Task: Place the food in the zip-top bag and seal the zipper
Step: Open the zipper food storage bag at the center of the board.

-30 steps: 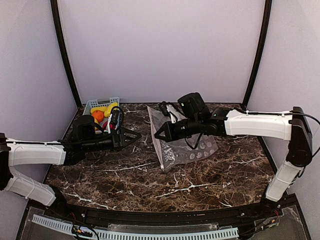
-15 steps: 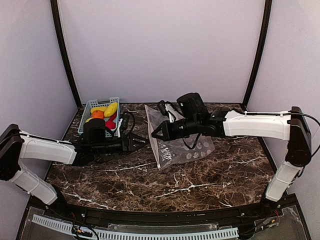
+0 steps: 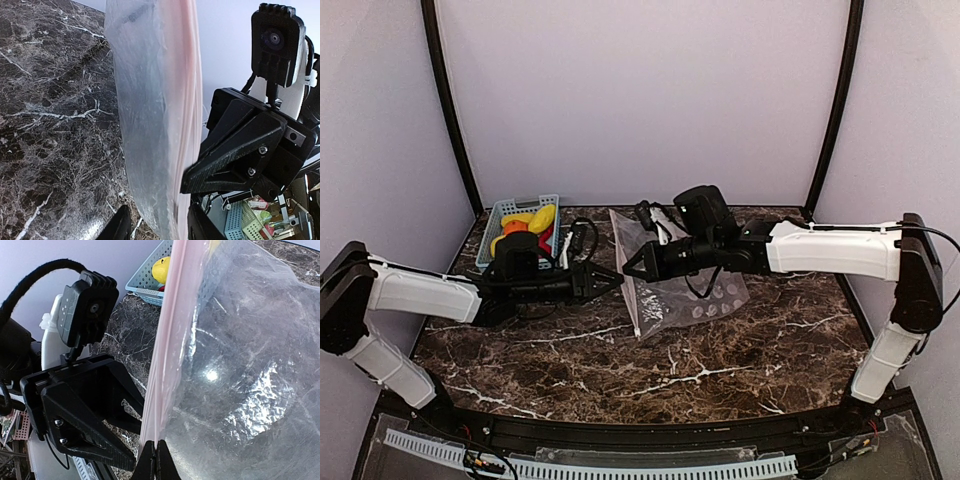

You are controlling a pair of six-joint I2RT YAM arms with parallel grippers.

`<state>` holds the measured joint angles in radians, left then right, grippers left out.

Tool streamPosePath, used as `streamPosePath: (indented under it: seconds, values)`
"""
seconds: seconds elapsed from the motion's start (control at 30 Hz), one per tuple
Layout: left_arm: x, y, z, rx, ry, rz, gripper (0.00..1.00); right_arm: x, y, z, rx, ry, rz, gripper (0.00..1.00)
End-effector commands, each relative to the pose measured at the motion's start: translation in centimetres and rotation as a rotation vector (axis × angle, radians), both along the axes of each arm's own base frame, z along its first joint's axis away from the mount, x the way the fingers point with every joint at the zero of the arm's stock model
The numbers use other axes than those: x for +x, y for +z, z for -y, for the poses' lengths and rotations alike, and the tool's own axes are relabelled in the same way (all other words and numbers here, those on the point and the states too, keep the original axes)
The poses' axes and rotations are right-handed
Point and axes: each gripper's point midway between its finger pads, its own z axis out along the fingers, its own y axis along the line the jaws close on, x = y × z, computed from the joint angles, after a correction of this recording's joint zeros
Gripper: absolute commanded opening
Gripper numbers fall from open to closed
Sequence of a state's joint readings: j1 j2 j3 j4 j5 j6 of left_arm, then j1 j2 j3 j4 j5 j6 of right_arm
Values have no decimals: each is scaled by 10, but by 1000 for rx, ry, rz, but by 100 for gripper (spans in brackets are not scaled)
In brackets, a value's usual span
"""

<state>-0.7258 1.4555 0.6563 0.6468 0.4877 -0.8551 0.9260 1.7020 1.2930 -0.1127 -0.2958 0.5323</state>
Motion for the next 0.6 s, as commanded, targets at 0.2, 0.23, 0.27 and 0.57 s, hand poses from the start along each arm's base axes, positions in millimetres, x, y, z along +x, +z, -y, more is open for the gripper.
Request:
streamPosePath:
  seconds: [0.2,0.23,0.27,0.57]
  values:
    - [3,2,14,5,-15,10,16,-2,-3,-2,-8,8,17,0]
    - [3,2,14,8,-15,9,14,-2,-3,-1,-9,5,19,0]
    - [4,0,13,17,-8,7,9,-1,-3,0,-12,2,20,0]
    - [16,-20,-3,96,114,-32,1,5,0,17,-75,-59,67,0]
